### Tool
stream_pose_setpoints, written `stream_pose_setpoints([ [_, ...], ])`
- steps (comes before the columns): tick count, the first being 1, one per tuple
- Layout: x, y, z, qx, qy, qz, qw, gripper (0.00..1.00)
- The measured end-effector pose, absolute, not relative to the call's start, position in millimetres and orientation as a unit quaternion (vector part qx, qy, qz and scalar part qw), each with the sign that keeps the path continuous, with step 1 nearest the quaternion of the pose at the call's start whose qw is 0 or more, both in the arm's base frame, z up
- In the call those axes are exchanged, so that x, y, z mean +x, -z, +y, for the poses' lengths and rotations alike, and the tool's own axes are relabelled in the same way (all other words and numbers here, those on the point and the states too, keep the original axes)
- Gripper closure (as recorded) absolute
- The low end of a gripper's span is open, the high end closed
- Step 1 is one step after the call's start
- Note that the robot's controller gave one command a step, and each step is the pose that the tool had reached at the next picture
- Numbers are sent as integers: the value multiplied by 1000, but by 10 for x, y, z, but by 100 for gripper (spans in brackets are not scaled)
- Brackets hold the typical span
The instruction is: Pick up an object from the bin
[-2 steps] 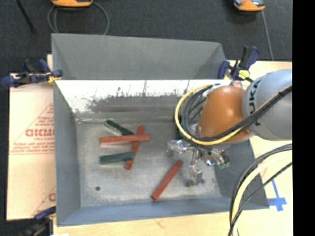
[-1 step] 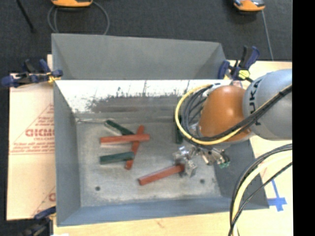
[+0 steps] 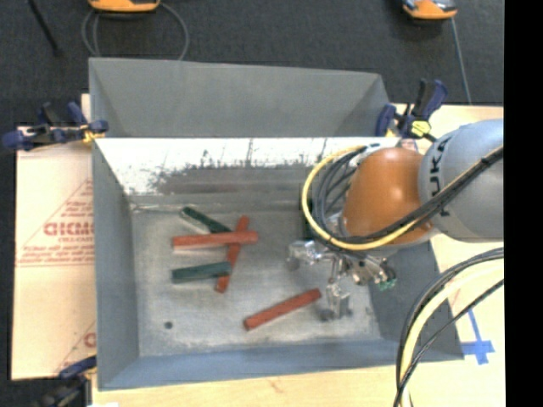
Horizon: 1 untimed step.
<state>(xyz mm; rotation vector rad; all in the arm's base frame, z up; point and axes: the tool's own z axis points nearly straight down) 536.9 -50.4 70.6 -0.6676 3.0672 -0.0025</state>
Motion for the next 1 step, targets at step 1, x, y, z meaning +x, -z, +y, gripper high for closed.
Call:
stream_pose_setpoints([
  [1, 5368, -704, -504, -213, 1, 977, 1, 100],
])
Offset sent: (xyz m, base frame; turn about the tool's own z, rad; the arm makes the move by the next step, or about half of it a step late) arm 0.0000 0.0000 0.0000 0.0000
